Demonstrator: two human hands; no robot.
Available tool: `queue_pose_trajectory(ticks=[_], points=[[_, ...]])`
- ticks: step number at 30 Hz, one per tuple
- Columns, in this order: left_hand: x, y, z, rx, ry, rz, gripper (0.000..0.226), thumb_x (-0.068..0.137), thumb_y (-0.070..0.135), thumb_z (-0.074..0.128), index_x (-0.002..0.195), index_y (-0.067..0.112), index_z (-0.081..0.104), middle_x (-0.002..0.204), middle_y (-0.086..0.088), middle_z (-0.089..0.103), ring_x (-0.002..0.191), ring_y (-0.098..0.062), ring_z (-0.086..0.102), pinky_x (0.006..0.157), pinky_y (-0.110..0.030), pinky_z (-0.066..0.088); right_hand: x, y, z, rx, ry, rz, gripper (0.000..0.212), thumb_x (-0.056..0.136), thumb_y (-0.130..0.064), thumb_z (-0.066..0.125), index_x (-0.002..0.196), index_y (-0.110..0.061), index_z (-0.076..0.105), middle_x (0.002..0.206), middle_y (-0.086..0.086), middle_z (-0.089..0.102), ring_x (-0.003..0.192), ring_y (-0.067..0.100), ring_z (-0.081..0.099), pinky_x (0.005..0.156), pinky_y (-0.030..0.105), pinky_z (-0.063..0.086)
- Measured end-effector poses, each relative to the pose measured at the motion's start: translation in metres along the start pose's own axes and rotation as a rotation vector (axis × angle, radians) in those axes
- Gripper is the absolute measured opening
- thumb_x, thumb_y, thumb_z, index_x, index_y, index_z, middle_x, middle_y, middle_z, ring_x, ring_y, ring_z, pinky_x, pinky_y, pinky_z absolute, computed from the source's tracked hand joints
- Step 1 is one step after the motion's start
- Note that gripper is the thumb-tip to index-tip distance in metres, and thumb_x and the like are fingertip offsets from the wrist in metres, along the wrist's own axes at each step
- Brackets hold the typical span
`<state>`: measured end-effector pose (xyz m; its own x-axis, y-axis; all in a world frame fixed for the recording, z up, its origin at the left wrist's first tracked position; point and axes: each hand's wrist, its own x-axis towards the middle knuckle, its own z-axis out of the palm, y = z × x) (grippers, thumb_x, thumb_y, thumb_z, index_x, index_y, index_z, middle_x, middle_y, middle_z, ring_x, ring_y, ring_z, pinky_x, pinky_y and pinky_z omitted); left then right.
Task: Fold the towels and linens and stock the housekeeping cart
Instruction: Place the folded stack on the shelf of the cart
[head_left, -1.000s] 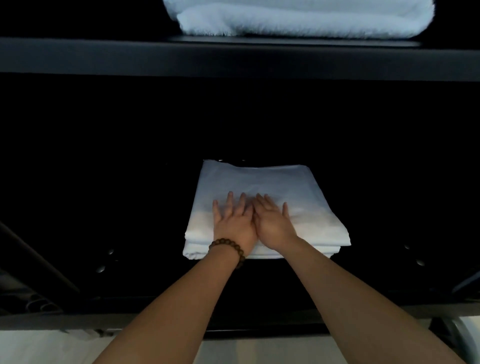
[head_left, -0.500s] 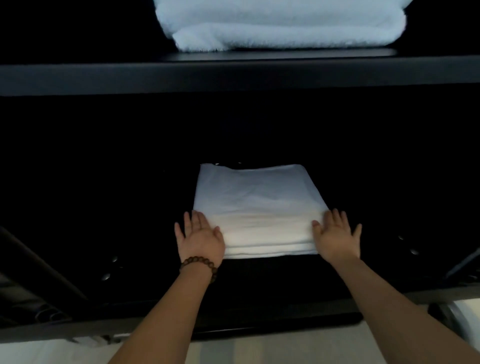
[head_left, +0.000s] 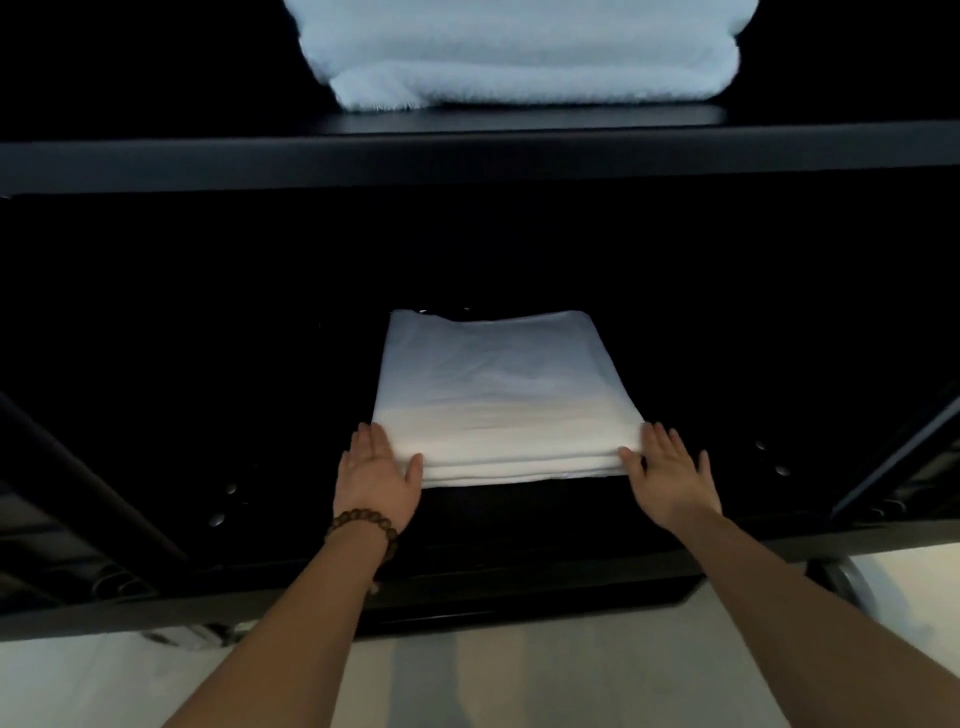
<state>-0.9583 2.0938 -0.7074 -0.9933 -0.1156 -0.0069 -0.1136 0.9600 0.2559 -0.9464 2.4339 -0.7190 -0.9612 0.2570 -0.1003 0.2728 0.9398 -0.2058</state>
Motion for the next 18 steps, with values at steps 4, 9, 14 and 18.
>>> queue_pose_trajectory(ticks=[4,9,14,18], points=[[-0.026,-0.003,-0.018,-0.163,0.058,-0.003,0.069,0.099,0.043,0.042,0.15,0.002,0.021,0.154,-0.017,0.029,0.139,-0.028,0.033,0.116,-0.035,0.026,-0.023,0.0,-0.029,0.086,0.038,-0.016,0.067,0.098,-0.056,0.012,0.154,-0.018,0.004,0.162,-0.001,0.003,0.148,0.015,-0.002,0.12,0.044,0.0],[-0.057,0.03,-0.064,-0.122,0.12,0.154,0.062,0.098,0.045,0.043,0.146,0.008,0.036,0.147,-0.011,0.043,0.132,-0.026,0.043,0.113,-0.037,0.031,-0.057,-0.027,-0.078,0.123,0.103,-0.088,0.068,0.097,-0.059,0.018,0.154,-0.022,0.011,0.161,-0.001,0.011,0.148,0.017,0.006,0.119,0.047,0.002],[-0.097,0.079,-0.147,-0.005,0.09,0.321,0.059,0.097,0.052,0.036,0.144,0.017,0.042,0.143,-0.003,0.049,0.13,-0.02,0.045,0.113,-0.039,0.029,-0.109,-0.041,-0.151,0.104,0.126,-0.131,0.066,0.097,-0.057,0.028,0.15,-0.019,0.027,0.155,0.003,0.031,0.144,0.02,0.022,0.118,0.048,0.011],[-0.134,0.122,-0.224,0.062,-0.04,0.368,0.06,0.097,0.056,0.025,0.148,0.025,0.033,0.147,0.004,0.043,0.133,-0.015,0.039,0.115,-0.04,0.018,-0.163,-0.05,-0.221,0.113,0.03,-0.141,0.062,0.096,-0.055,0.035,0.146,-0.019,0.037,0.15,0.003,0.04,0.138,0.022,0.034,0.117,0.045,0.02]])
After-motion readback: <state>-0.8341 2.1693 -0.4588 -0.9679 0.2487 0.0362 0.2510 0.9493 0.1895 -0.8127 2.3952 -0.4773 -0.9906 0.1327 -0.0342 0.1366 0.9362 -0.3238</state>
